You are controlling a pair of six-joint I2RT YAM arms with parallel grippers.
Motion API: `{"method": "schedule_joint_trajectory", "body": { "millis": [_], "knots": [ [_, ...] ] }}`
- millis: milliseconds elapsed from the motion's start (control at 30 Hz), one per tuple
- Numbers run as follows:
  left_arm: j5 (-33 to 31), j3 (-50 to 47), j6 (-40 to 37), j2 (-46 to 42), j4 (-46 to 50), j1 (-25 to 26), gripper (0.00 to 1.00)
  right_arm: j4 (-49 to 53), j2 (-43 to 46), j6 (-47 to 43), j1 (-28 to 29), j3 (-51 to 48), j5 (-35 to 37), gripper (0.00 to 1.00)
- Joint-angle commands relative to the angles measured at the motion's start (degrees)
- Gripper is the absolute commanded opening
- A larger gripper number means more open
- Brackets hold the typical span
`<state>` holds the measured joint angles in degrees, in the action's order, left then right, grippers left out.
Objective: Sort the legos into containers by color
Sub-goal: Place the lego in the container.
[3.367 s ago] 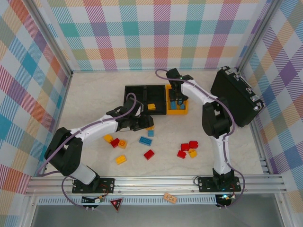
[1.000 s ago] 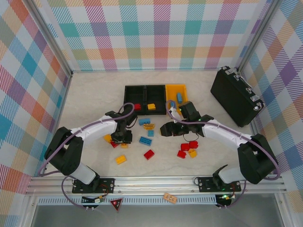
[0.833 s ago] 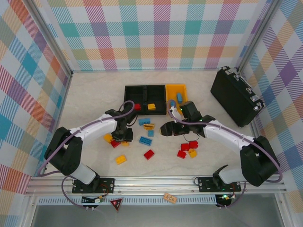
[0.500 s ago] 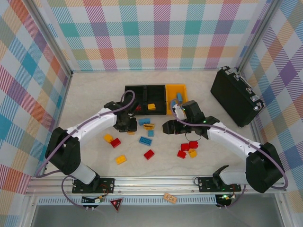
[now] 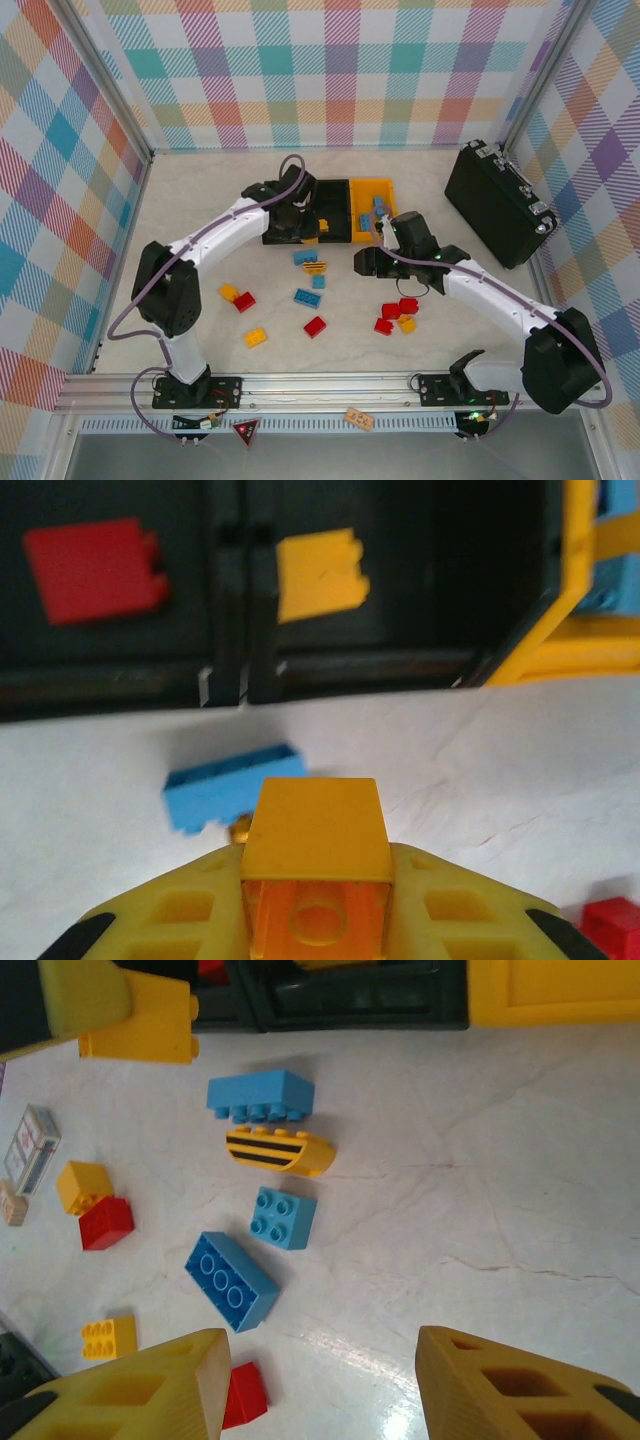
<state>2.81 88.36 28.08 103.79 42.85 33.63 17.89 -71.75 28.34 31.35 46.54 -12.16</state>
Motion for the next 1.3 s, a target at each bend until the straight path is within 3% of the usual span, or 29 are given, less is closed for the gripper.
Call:
{"method": "schedule_joint_trajectory", "body": {
  "millis": [0,600,833,1033,1267],
  "knots": [
    [2.26,4.37,0.76,3.1,-1.04,0.38,0.28,0.97,1.02,2.24,-0.83,0.68,3.35,0.52],
    [1.57,23.07,1.45,21.23,1.02,0.65,0.28,1.29,-1.99,2.25,-2.7,4.31,4.52,0.53],
    [1.15,24.99,1.56,23.74,0.78,0.85,0.3,1.64,-1.99,1.97,-2.94,4.22,4.69,0.53],
    [-0.27,27.86,1.22,24.6,1.97,0.95,0.46,1.7,-1.88,2.4,-2.99,3.96,4.68,0.53],
    [-0.78,26.62,0.32,21.27,1.7,1.09,0.47,2.06,-1.38,2.12,-3.05,3.93,4.87,0.53]
  ]
}}
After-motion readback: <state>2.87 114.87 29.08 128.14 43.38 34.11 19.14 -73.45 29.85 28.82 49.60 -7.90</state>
